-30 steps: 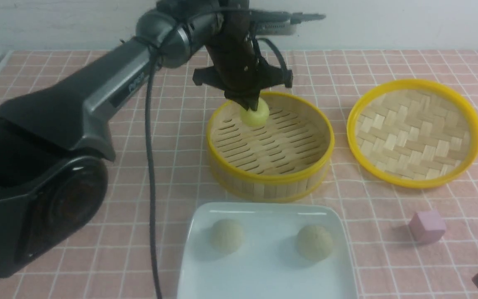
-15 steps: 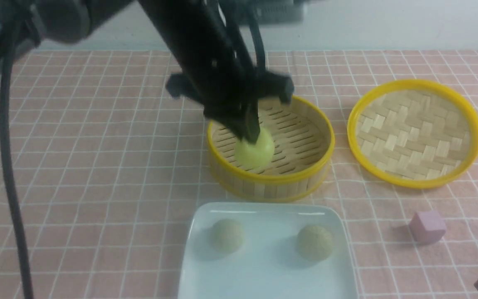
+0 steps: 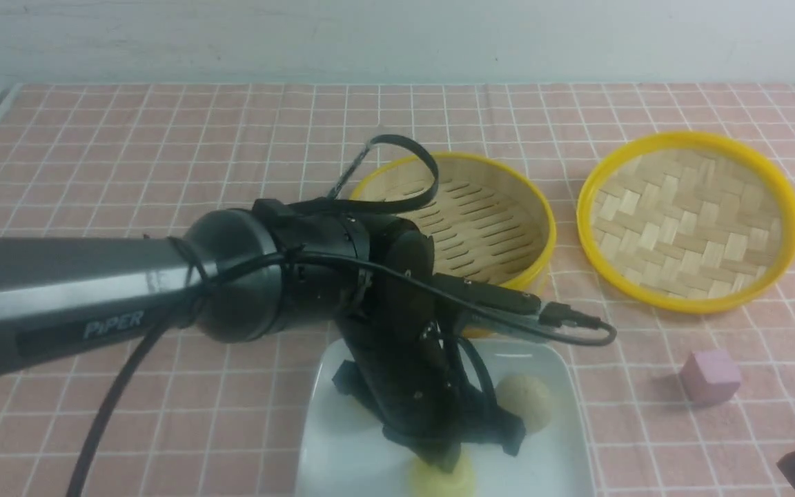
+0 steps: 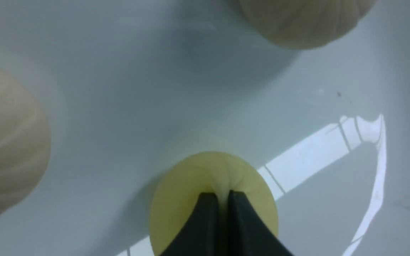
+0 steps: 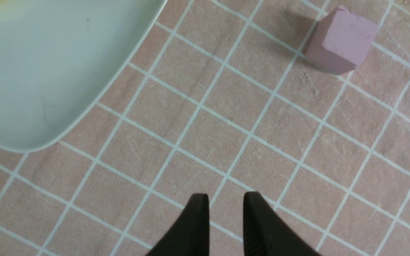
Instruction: Put the steamed buns into the plate on the pink tablecloth.
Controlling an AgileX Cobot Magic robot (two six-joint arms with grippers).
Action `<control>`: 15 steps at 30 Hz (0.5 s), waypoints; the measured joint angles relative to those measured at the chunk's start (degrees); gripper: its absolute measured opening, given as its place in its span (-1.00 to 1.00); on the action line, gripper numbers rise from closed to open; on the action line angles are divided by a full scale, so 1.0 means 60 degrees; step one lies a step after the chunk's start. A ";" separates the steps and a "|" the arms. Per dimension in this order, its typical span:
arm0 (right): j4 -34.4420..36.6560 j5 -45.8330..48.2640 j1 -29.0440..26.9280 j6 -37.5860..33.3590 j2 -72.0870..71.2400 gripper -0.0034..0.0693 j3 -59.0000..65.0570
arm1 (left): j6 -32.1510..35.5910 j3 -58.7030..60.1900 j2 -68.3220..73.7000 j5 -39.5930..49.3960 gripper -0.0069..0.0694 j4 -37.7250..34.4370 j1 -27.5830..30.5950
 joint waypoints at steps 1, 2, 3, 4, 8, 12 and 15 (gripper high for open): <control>0.0059 0.0241 0.0000 -0.0022 -0.0086 -0.54 -0.0065 | -0.0157 0.0000 0.0028 -0.0023 -0.72 0.0000 -0.0007; 0.0105 0.0448 0.0000 -0.0060 -0.0204 -0.56 -0.0157 | -0.0229 0.0000 0.0050 -0.0023 -0.68 0.0032 -0.0020; 0.0106 0.0554 0.0000 -0.0062 -0.0235 -0.57 -0.0157 | -0.0229 0.0000 0.0064 -0.0023 -0.68 0.0041 -0.0020; 0.0163 0.0948 0.0000 -0.0071 -0.0637 -0.64 -0.0335 | -0.0282 0.0000 0.0075 -0.0012 -0.57 0.0186 -0.0031; 0.0210 0.1914 0.0000 -0.0048 -0.2199 -0.90 -0.0470 | -0.0290 -0.0075 -0.0031 0.0235 -0.22 0.0433 -0.0038; 0.0241 0.1410 0.0000 0.0679 -0.4161 -0.94 -0.0189 | -0.0312 -0.0372 -0.0336 0.0611 0.12 0.0762 -0.0038; 0.0334 -0.0890 0.0000 0.0959 -0.5216 -0.94 0.0651 | -0.0312 -0.0478 -0.0467 0.0714 0.24 0.1034 -0.0038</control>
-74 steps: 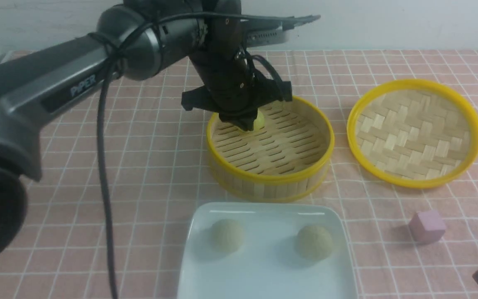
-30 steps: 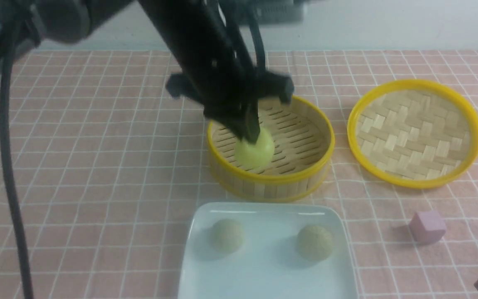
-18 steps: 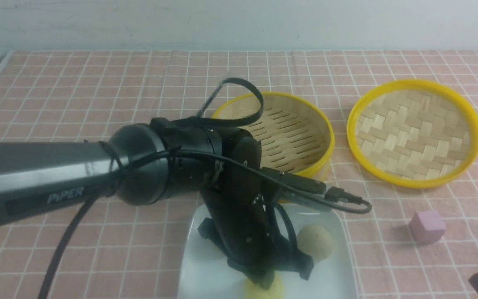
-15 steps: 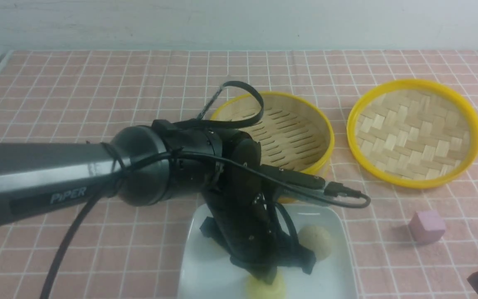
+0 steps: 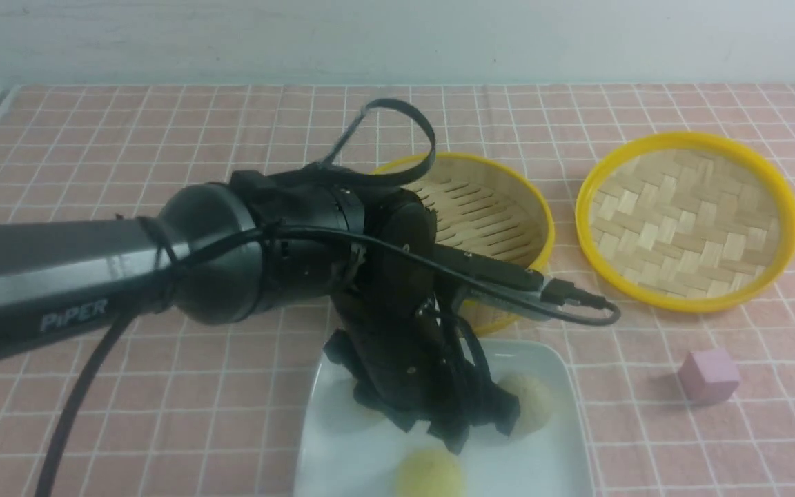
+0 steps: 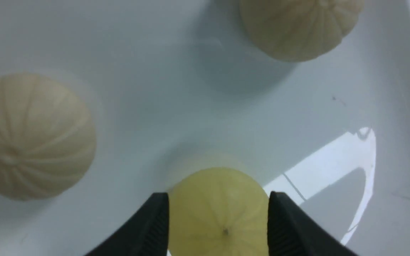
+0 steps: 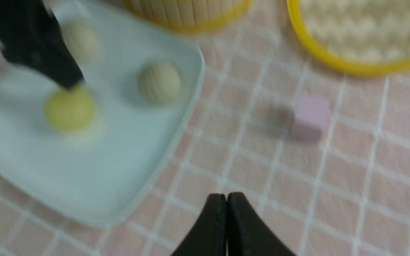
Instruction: Put the steamed buns into the plate on the pink tablecloth.
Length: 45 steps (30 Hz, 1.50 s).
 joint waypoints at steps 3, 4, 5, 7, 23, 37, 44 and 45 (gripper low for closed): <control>-0.0035 -0.2318 0.0000 -0.0446 -0.0614 -0.94 0.1282 | 0.0000 -0.0010 -0.0022 0.0076 0.28 0.0161 0.0000; -0.0044 -0.2685 0.0000 -0.0587 -0.0650 -0.94 0.1551 | 0.0000 -0.0010 -0.0022 0.0081 0.29 0.0175 0.0000; -0.0044 -0.2990 0.0000 -0.0714 -0.0671 -0.94 0.1829 | 0.0000 -0.0010 -0.0012 0.0084 0.29 0.0175 0.0000; -0.0021 -0.3507 0.0000 -0.0842 -0.0700 -0.94 0.2193 | 0.0000 -0.0010 -0.0012 0.0092 0.30 0.0175 0.0000; -0.0012 -0.4036 0.0000 -0.0926 -0.0706 -0.89 0.2548 | 0.0000 -0.0010 -0.0021 0.0074 0.15 0.0183 0.0000; 0.0031 -0.4164 -0.0246 -0.0926 -0.1303 -0.86 0.2768 | 0.0164 -0.0010 -0.0244 -0.0466 -0.63 0.0309 -0.0075; 0.0042 -0.4518 -0.2554 -0.0926 -0.2844 -0.84 0.4789 | 0.0177 -0.0010 -0.0614 -0.0603 -0.82 0.0621 -0.0075; 0.0042 -0.4499 -0.2845 -0.0926 -0.3097 -0.83 0.5043 | 0.0177 -0.0010 -0.0663 -0.0603 -0.82 0.0645 -0.0075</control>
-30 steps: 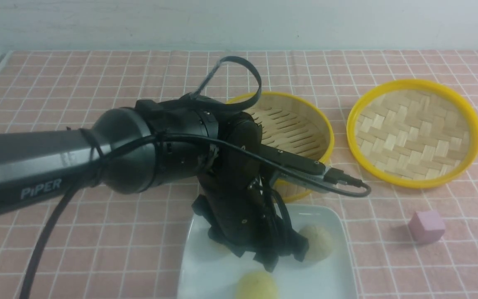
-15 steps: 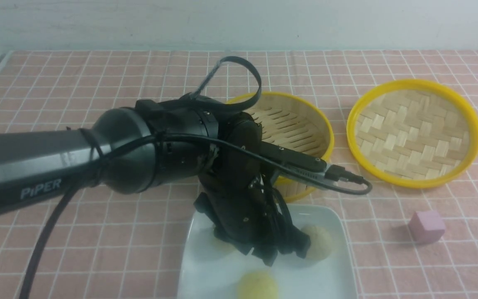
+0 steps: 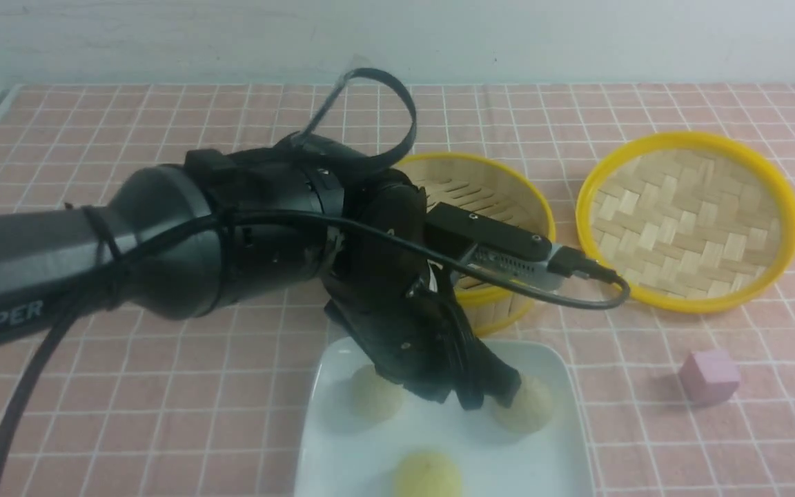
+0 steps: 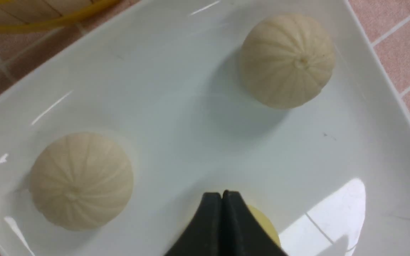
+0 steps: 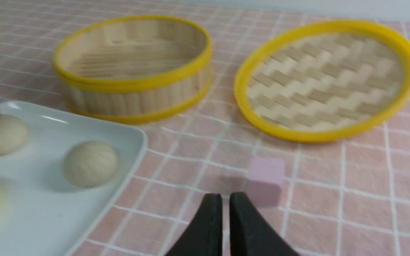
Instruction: Put the steamed buns into the plate on the pink tablecloth.
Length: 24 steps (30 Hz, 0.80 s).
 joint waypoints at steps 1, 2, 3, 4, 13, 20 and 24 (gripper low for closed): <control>0.0000 0.0026 -0.0344 0.0000 -0.0201 -0.83 0.0285 | 0.0000 0.0000 -0.0061 0.0013 -0.82 0.0045 0.0000; 0.0000 0.0087 -0.0704 0.0000 -0.0317 -0.83 0.0582 | 0.0000 0.0000 -0.0149 0.0010 -0.82 0.0104 0.0000; 0.0000 0.0110 -0.0965 0.0000 -0.0371 -0.83 0.0798 | 0.0000 0.0000 -0.0260 0.0010 -0.82 0.0133 0.0000; 0.0000 0.0110 -0.1011 0.0000 -0.0372 -0.83 0.0798 | 0.0000 0.0000 -0.0284 0.0010 -0.82 0.0133 0.0000; -0.0002 -0.0393 -0.1761 0.0000 -0.0385 -0.79 0.1233 | -0.0334 0.0409 -0.2616 0.0693 -0.82 0.0450 0.0000; -0.0002 -0.0432 -0.1772 0.0000 -0.0385 -0.77 0.1245 | -0.1006 0.2684 -0.5206 0.0512 -0.82 0.0594 0.0000; -0.0013 -0.0432 -0.1780 0.0000 -0.0385 -0.76 0.1245 | -0.1433 0.4334 -0.6826 -0.0626 -0.82 0.0107 0.0000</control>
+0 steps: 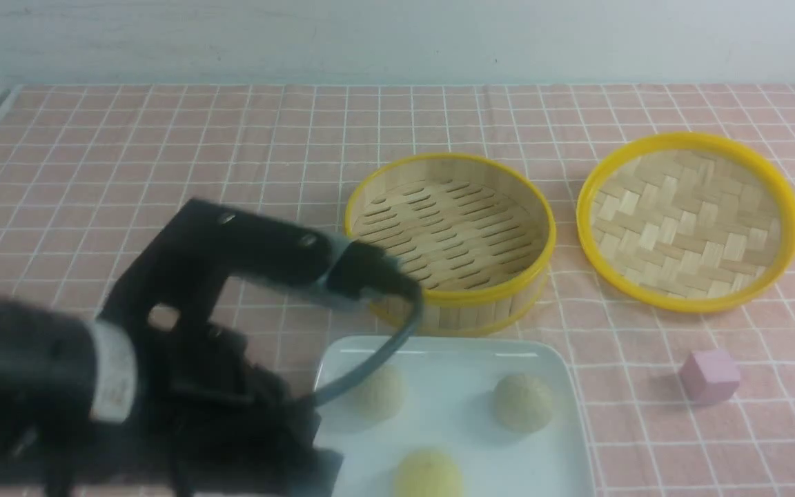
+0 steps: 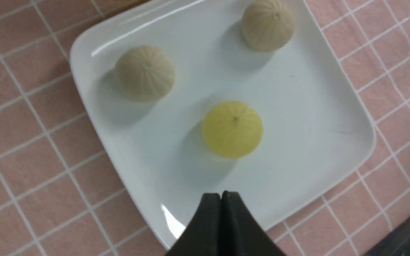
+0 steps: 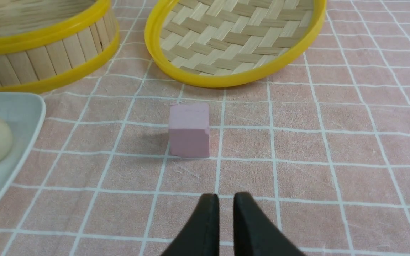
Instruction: Put the steamed buns into the plate on the pink tablecloth.
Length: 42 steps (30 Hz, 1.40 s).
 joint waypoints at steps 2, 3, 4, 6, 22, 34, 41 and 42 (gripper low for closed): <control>0.0000 0.0000 -0.0018 0.0000 0.0000 -0.75 0.0000 | -0.0226 0.1403 -0.1077 -0.1683 -0.82 -0.0420 0.0000; 0.0000 0.0000 -0.0028 0.0000 0.0000 -0.74 0.0000 | -0.0318 0.1901 -0.1424 -0.2411 -0.82 -0.0572 0.0000; 0.0000 0.0000 -0.0039 0.0000 0.0000 -0.74 0.0000 | -0.0427 0.2432 -0.1725 -0.3128 -0.82 -0.0764 0.0000; 0.0000 0.0000 -0.0039 0.0000 0.0000 -0.74 0.0000 | -0.0494 0.2811 -0.2032 -0.3777 -0.82 -0.0922 0.0000; 0.0000 0.0000 -0.0039 0.0000 0.0000 -0.69 0.0000 | 0.0079 0.4535 -0.2737 -0.5202 -0.80 -0.0472 0.0000; 0.0000 0.0000 -0.0039 0.0000 0.0000 -0.64 0.0000 | 0.0267 0.6114 -0.5894 -0.4722 -0.76 0.1481 0.2085; 0.0000 0.0000 -0.0039 0.0000 0.0000 -0.61 0.0000 | 0.0276 0.7454 -0.8230 -0.4388 -0.74 0.1648 0.5613; 0.0000 0.0000 -0.0039 0.0000 0.0000 -0.60 0.0000 | 0.0276 0.7547 -0.8557 -0.4310 -0.74 0.1705 0.5984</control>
